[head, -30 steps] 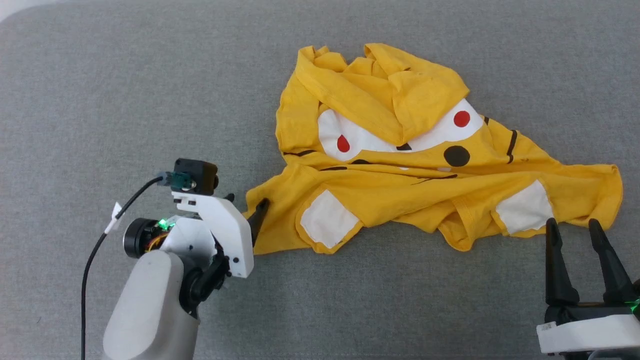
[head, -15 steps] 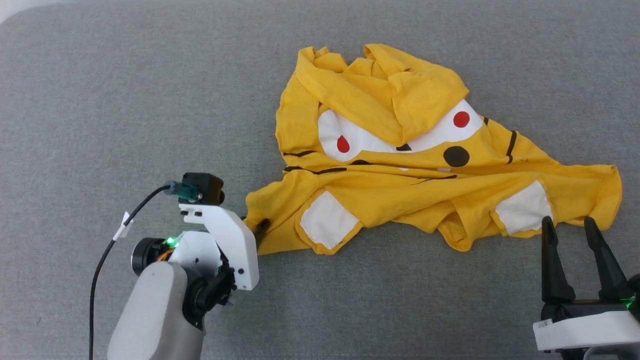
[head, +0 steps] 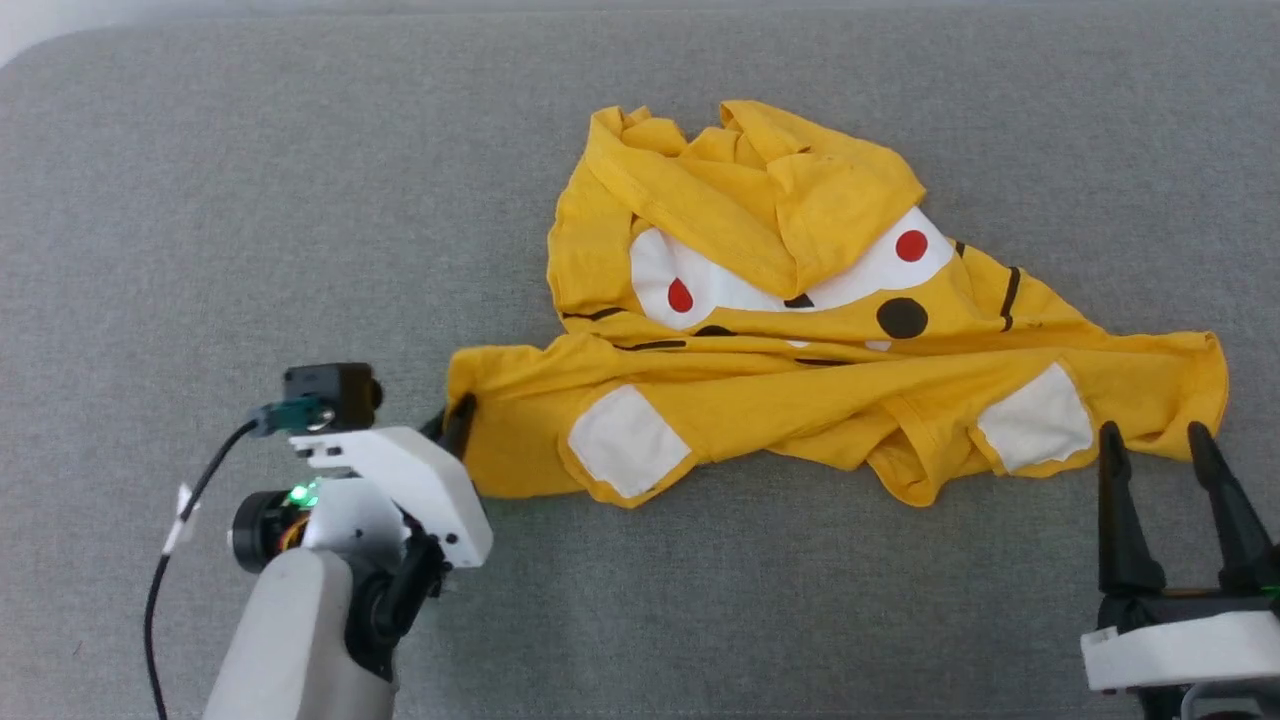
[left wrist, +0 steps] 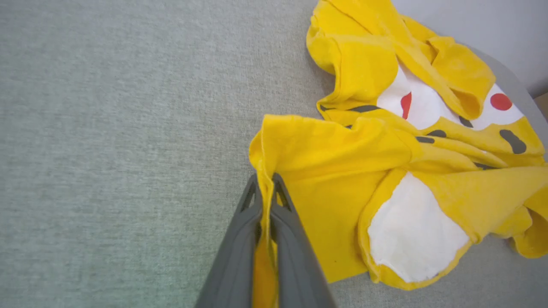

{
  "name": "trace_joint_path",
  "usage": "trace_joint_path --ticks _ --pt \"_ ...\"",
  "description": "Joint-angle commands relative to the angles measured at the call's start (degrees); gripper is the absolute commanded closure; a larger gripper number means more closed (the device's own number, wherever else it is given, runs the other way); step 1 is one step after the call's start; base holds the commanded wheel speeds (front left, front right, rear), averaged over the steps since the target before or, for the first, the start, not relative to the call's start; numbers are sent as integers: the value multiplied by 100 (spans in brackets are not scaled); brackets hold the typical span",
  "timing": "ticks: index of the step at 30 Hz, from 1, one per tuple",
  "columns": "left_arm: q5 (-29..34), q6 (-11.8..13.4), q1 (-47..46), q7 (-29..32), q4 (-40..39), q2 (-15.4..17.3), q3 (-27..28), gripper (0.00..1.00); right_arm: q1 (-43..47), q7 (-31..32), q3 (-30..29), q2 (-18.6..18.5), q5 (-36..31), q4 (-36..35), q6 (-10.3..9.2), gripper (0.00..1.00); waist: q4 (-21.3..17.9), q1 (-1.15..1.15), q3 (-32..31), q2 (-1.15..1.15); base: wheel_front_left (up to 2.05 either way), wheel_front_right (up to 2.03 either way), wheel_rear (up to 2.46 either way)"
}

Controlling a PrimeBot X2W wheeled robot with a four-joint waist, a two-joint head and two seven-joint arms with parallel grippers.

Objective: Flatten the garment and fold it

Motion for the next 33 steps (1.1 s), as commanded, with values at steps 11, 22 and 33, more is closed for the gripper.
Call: trace_joint_path --ticks 11,22,33 --pt "-20 557 659 -1096 -968 50 781 100 -655 828 -585 10 -494 -519 -5 0 41 0 188 0 0 0 0" --pt "-24 746 897 -1052 -1409 100 882 100 -806 2513 -846 -52 -372 -365 -5 0 105 0 304 0 0 0 0" --pt "-9 725 827 -945 -1576 85 674 100 -1381 3657 -744 -581 169 287 -5 0 216 0 435 0 0 0 0"
